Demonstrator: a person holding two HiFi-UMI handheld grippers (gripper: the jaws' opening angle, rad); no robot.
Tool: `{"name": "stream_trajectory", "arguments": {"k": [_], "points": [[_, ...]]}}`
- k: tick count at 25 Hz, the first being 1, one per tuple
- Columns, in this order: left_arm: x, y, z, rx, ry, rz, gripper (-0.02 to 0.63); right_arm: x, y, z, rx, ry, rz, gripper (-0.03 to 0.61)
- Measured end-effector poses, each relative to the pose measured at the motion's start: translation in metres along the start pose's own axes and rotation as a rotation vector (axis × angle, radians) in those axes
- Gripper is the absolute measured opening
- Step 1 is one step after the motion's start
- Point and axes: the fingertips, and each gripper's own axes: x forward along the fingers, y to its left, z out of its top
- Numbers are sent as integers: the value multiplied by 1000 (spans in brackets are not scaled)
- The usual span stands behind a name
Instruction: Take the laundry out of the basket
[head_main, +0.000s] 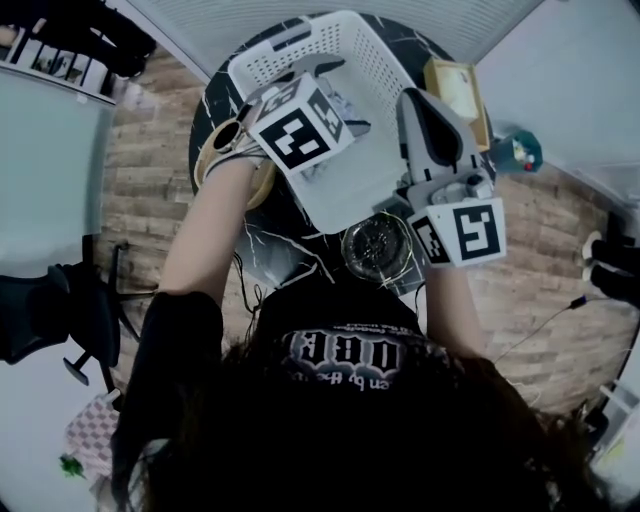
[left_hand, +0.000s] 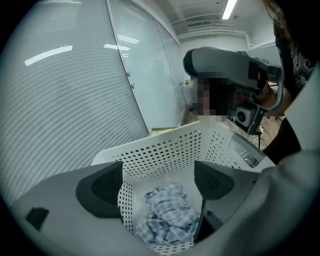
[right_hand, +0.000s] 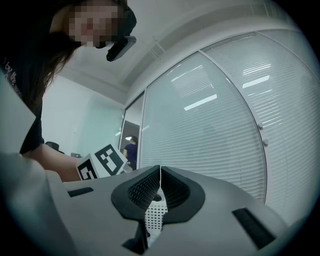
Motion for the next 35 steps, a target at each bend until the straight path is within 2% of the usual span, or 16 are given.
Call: {"name": "stream_trajectory", "arguments": {"k": [8,12,17,23,31,35], "points": [[45,-3,-14,-1,59,-81,471,6,-12,-5,2,4,-17,28],[58,-15,-20,15,104,-147,471,9,-17,-10,8,12,-22,28],[69,-22,-43,125,230,-216,471,11,-18,-13,11,17,-21,28],[79,-38,-78,267,395,-342,476,12,-19,-16,18,23,-24,28],[98,-46,-97,244,446,-406,476,14,-21,-19,16,36,-34,28],[106,-39,-118,233,518,-386,476,13,-22,-20,15,40,-38,28]]}}
